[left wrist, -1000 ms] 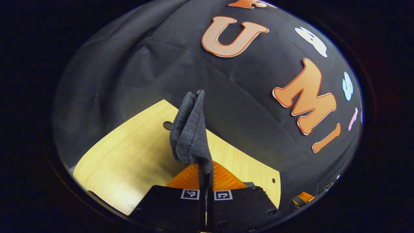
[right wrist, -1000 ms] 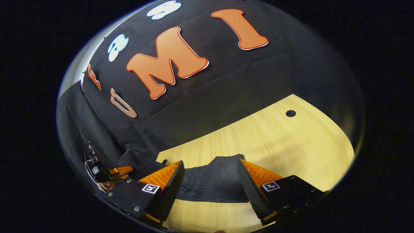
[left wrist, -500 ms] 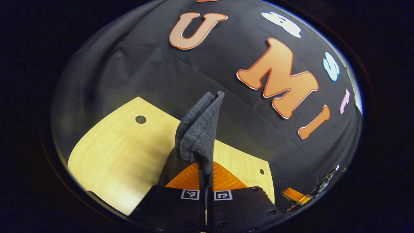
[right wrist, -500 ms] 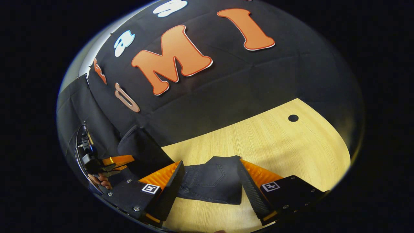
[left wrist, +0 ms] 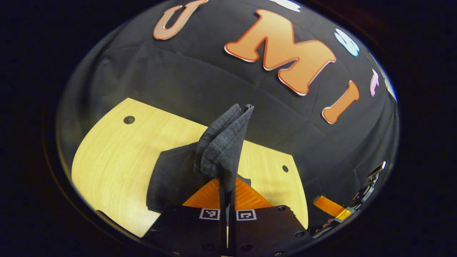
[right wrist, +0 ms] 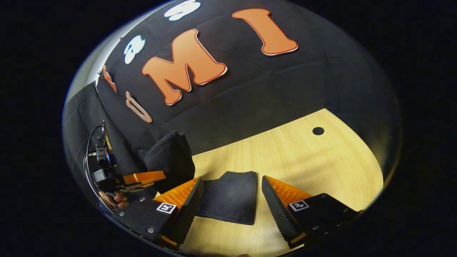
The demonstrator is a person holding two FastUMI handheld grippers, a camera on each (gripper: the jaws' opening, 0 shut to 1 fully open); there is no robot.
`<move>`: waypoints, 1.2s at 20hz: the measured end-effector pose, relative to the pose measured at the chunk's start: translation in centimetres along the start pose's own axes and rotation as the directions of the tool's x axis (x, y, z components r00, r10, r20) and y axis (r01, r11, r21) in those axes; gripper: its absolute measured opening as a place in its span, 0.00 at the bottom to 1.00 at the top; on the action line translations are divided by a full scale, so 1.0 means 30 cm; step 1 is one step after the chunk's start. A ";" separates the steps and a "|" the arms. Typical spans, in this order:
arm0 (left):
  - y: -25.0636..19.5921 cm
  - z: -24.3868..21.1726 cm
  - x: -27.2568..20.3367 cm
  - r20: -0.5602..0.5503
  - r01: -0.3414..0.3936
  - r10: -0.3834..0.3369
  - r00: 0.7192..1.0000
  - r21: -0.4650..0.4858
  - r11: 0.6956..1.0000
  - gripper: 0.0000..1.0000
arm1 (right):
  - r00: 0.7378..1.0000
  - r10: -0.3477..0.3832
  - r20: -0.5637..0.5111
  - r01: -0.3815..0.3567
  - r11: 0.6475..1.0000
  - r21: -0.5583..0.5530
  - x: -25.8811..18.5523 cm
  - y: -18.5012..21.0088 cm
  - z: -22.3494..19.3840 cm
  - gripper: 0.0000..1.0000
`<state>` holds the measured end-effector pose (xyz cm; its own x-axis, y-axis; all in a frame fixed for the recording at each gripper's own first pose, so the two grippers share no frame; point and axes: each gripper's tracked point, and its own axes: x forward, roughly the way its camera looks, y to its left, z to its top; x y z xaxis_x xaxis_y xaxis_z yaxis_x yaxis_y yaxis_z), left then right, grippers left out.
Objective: Grasp the waist and the cuffs of the jeans and fold them to make the two legs overlap; first hold the waist and fold one-third of the jeans toward the cuffs, then hold the cuffs and fold the remaining one-third in the same direction to finish folding.
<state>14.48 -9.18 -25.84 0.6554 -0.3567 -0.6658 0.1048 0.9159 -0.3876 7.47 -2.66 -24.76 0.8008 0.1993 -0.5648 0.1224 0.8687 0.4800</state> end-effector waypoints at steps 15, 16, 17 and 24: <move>-0.142 -0.260 0.050 -0.197 0.121 -0.080 0.977 0.206 0.971 0.57 | 1.000 0.000 0.000 0.000 1.000 0.025 0.016 -0.017 0.009 0.98; -0.138 -0.250 0.037 -0.182 0.120 -0.081 0.980 0.214 0.969 0.57 | 1.000 0.004 0.006 -0.005 1.000 0.027 0.012 -0.008 0.014 0.98; -0.145 -0.238 0.022 -0.167 0.127 -0.091 0.982 0.217 0.968 0.68 | 1.000 0.011 0.015 -0.011 1.000 0.027 0.011 -0.002 0.016 0.98; -0.072 -0.028 -0.148 0.101 0.004 -0.033 0.994 0.268 0.963 0.99 | 0.985 0.018 0.173 -0.002 0.996 -0.088 -0.047 0.090 0.116 0.98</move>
<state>10.70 -9.72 -22.59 0.7237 -0.3661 -0.5851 0.3045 0.9301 -0.2053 8.71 -2.17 -20.33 0.8920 0.1333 -0.4319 0.0685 0.9046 0.4207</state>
